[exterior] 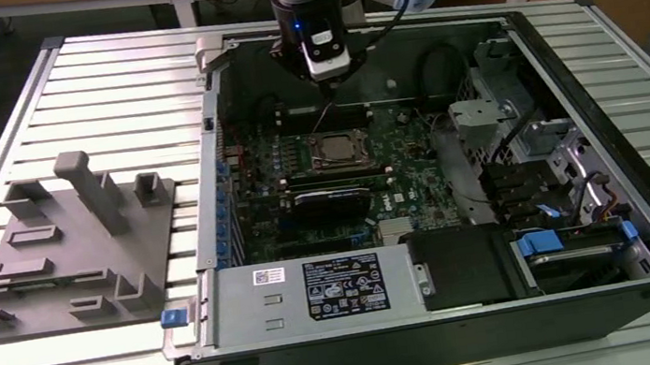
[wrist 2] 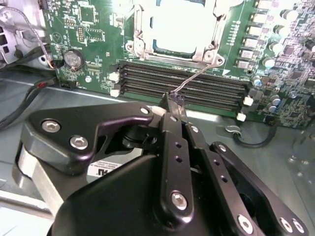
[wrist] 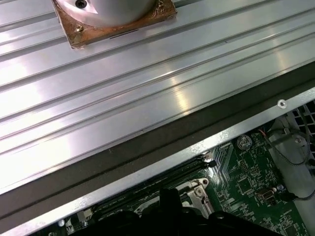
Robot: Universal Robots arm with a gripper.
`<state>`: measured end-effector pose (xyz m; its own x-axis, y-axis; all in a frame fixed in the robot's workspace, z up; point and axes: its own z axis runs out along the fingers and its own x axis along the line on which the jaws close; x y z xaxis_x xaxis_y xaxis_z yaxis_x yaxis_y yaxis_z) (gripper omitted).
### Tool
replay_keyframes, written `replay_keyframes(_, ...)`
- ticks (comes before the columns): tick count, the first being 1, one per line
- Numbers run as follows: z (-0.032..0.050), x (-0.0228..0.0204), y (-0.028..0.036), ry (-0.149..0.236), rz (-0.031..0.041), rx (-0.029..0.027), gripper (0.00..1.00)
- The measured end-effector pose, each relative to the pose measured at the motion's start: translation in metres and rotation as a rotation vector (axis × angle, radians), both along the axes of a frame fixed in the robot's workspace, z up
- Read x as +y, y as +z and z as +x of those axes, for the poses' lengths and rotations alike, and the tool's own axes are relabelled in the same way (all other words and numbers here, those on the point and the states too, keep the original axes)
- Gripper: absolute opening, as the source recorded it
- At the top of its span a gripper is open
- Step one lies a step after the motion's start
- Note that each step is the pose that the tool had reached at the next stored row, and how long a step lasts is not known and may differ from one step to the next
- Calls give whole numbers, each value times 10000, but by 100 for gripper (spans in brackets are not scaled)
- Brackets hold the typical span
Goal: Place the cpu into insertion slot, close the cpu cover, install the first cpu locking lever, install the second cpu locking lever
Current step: 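Install the first cpu locking lever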
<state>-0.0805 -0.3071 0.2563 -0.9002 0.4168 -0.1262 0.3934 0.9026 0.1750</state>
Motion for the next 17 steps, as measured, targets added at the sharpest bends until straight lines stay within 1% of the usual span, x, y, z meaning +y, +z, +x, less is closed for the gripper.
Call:
replay_keyframes(4, -1, -1, -48, 0, -15, -83, 10)
replay_keyframes(6, -1, -1, -76, 0, -14, -104, 10)
replay_keyframes(11, 17, -1, -140, -1, -17, -115, 10)
replay_keyframes(17, 25, -1, -149, -1, -14, -114, 10)
